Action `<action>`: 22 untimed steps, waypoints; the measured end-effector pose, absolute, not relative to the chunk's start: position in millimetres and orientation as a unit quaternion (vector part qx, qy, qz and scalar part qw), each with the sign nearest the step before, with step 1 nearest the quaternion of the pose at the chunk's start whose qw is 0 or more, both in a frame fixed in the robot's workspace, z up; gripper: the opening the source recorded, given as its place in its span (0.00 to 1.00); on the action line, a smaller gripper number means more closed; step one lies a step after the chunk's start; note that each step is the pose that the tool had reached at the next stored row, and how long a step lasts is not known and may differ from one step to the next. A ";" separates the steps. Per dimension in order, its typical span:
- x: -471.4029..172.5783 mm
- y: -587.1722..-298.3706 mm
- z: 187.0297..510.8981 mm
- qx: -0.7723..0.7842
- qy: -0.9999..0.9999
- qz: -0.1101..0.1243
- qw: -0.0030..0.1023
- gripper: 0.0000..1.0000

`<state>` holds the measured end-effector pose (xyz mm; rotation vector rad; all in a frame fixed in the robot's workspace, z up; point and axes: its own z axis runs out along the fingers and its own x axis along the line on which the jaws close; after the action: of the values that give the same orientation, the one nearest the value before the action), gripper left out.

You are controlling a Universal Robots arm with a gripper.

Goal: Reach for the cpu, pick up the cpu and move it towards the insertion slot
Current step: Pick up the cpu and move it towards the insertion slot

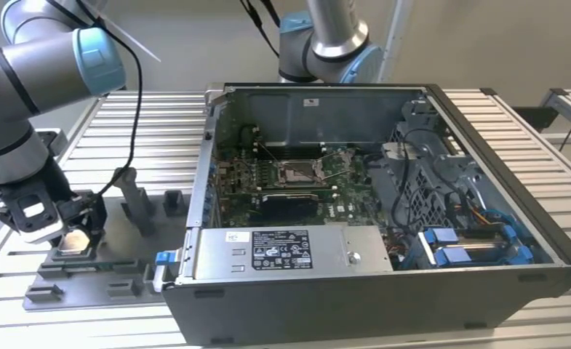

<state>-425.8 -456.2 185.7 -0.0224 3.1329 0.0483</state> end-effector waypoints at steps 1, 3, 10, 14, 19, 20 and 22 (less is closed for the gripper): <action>-425.8 -456.5 185.7 -0.007 1.000 0.015 0.004 1.00; -425.8 -456.9 185.7 -0.007 1.000 0.015 0.004 1.00; -425.7 -457.4 185.7 -0.007 1.000 0.015 0.004 1.00; -425.8 -457.7 185.7 -0.007 1.000 0.015 0.004 0.00; -425.8 -458.1 185.7 -0.007 1.000 0.015 0.004 0.00; -425.8 -458.1 185.7 -0.007 1.000 0.015 0.004 0.00; -425.8 -458.3 185.7 -0.007 1.000 0.015 0.004 0.00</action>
<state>-425.8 -458.3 185.7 -0.0223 3.1329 0.0483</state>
